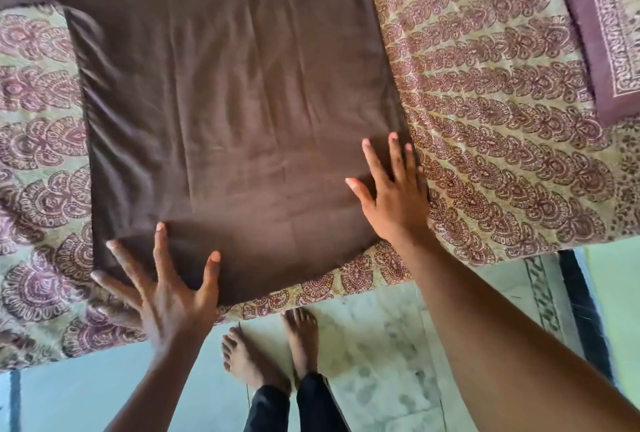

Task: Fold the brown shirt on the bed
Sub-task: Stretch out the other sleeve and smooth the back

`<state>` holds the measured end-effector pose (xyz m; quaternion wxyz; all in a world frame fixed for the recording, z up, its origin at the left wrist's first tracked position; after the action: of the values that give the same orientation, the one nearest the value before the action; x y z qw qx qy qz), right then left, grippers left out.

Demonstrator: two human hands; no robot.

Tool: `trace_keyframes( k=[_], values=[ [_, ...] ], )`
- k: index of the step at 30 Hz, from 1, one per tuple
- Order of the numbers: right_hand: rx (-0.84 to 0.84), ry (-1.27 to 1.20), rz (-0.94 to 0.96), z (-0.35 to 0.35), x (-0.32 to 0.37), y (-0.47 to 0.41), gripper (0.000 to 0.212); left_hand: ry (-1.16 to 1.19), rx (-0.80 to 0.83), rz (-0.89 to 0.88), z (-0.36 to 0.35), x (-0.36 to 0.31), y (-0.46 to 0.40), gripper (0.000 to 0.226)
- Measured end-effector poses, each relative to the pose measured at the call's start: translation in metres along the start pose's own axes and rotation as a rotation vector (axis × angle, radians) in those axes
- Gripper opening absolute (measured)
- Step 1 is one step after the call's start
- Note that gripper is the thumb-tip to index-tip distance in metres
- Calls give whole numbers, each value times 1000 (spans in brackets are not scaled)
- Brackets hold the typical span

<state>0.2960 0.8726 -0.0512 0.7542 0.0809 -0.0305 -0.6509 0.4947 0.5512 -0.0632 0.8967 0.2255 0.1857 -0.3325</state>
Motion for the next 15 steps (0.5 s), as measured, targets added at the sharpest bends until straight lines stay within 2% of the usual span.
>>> trace_keyframes(
  k=[2,4,6,8,10,12,15],
  values=[
    [62,-31,-172,-1,-35,30,76,19,-2,63,1,3,-9,97],
    [86,-49,-281,5,-47,39,83,13,-21,-56,3,-16,-20,97],
    [-12,-57,-271,20,-34,24,87,-104,-59,-279,7,-53,-34,89],
    [-120,-77,-174,34,1,-6,86,-158,-85,-403,10,-80,-61,81],
    [-160,-103,-71,42,44,-37,83,-73,-135,-320,8,-72,-91,74],
    [-75,-128,35,37,77,-56,83,-1,-176,-163,8,-51,-97,71],
    [73,-126,90,11,75,-35,90,-86,-100,-174,11,-26,-66,76]
  ],
)
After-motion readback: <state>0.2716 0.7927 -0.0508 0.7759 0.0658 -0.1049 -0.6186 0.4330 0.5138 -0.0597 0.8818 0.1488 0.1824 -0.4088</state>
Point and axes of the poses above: each hand's wrist, its own y-axis away from the middle knuckle, its own z-axis out of the back of the hand, x = y × z, the point moved 4 cm from there along -y, towards the middle knuckle, and after that the axes turned 8 degrees about y, right-handed, at the moved point
